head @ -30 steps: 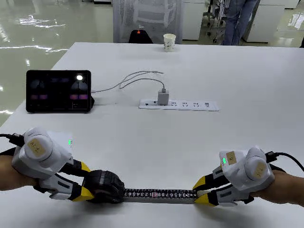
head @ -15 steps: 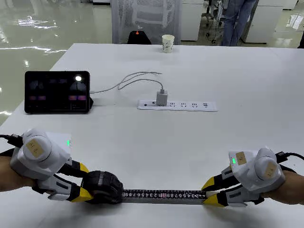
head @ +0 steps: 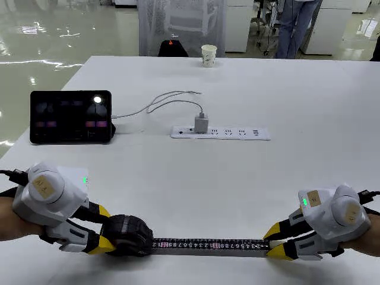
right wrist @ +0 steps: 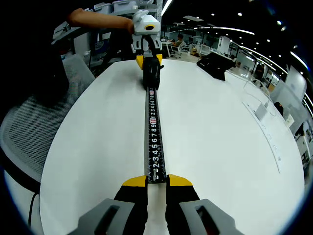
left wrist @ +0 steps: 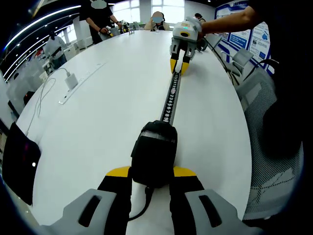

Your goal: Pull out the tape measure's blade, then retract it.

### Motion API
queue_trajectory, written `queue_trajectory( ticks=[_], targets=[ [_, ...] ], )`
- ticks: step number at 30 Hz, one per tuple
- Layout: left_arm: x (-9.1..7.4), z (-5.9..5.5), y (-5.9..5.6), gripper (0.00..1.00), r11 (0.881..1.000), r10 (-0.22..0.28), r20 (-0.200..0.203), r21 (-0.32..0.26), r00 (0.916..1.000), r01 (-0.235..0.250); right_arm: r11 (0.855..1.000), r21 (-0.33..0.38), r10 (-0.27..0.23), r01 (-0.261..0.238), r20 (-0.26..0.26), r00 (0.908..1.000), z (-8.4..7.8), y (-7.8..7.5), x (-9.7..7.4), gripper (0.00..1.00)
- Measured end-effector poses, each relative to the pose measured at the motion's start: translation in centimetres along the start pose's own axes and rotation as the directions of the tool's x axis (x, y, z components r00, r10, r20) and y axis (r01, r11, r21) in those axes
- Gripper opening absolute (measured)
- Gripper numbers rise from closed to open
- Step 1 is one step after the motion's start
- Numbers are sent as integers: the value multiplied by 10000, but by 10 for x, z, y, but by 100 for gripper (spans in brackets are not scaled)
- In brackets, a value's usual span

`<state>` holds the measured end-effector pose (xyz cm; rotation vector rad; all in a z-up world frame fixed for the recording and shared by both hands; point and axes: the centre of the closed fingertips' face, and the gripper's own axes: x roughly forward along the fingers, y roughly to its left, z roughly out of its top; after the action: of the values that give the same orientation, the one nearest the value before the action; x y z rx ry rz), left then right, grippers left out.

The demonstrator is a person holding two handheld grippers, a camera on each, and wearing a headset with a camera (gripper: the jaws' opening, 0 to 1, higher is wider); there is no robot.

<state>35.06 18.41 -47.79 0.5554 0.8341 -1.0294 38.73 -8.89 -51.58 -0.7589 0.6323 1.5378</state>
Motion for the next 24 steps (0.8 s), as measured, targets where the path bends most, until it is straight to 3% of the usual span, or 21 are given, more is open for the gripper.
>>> queue_trajectory(
  ticks=[24],
  targets=[
    [0,1,0,24,9997,228,-115,-59,9997,-229,10000,9,-68,68,-380,9993,-2,-1,-1,11]
  ],
)
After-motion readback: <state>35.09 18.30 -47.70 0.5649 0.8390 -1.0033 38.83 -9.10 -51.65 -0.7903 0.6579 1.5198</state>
